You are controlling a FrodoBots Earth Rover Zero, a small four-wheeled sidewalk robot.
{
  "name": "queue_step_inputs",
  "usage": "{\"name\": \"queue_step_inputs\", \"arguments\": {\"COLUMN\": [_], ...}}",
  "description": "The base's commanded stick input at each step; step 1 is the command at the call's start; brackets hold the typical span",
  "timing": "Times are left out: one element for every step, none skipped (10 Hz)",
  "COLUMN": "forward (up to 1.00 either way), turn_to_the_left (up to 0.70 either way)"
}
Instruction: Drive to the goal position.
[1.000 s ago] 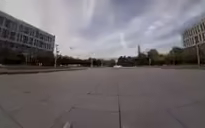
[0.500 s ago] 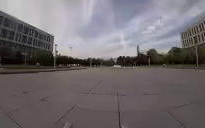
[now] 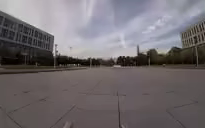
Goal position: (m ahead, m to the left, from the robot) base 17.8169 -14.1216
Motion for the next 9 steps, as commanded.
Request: {"name": "queue_step_inputs", "arguments": {"forward": [1.00, 1.00, 1.00, 1.00, 1.00, 1.00, 1.00, 1.00, 0.04], "turn_to_the_left": [-0.40, -0.40, -0.39, -0.39, -0.39, -0.39, -0.39, -0.39, -0.01]}}
